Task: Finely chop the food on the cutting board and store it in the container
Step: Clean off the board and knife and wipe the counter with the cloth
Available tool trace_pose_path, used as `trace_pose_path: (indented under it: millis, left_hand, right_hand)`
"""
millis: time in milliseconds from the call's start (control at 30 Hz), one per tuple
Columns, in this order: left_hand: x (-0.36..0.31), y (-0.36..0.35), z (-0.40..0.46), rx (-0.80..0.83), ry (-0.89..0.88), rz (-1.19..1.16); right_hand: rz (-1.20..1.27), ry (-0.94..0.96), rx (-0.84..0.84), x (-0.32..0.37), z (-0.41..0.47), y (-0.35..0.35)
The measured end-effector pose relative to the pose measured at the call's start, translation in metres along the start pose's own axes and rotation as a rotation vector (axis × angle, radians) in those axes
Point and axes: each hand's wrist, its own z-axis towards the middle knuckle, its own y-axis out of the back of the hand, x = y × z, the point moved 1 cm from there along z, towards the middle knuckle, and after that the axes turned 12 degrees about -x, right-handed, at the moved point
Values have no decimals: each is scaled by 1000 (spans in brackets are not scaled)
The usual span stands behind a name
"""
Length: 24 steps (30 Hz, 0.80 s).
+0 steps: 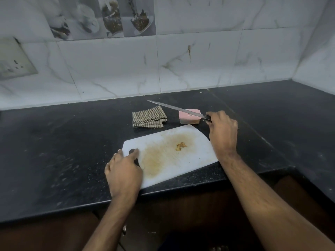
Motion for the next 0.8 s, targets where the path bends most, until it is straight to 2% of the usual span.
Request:
trace_pose_path:
  millis: [100,167,267,400,600,800]
  left_hand:
    - [4,4,-7,3,-1,-3]
    - [8,8,-15,-7,7,1]
    - [19,18,-32,-17,29,-11]
    - [41,33,-52,-31,66,-82]
    - [63,41,-69,-58,110,-252]
    - [72,55,-87,-54,108,-331]
  right_hand:
    - [-19,104,-2,15,-17,27]
    - [2,148,78,30,-31,44]
    - [35,111,219,53,-50,64]
    - [38,110,310,81,-69,79]
    - [80,61,340,106,-84,91]
    - [88,120,324,112,-86,86]
